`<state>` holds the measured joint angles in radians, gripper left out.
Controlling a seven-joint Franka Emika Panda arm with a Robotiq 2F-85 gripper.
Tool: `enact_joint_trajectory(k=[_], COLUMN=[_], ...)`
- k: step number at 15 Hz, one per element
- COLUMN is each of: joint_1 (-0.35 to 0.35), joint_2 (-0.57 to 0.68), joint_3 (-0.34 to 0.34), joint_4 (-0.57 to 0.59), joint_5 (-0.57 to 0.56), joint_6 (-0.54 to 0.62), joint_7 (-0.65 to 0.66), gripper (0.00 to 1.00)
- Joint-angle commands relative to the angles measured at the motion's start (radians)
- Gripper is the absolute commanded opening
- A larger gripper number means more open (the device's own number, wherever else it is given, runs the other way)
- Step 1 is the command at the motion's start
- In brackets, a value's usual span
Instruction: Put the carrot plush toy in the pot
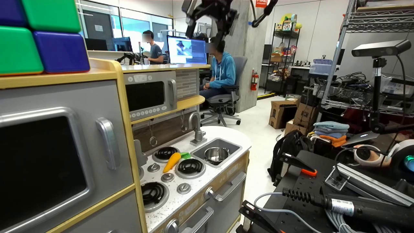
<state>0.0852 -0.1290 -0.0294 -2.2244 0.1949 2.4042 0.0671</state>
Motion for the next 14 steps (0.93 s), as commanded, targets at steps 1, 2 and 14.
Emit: enact_joint_trajectory(k=[1,2,14], joint_1=[-0.047,-0.047,-0.012], joint_2=[0.26,0.329,0.563], joint_3=[0.018,0.008,-0.053], joint_4=[0.143,0.179,0.402], joint_5=[-0.066,-0.095,-0.185], joint_6=[0.096,0.115,-0.058], joint_7=[0.198,0.26,0.466], gripper=[1.0,1.0,1.0])
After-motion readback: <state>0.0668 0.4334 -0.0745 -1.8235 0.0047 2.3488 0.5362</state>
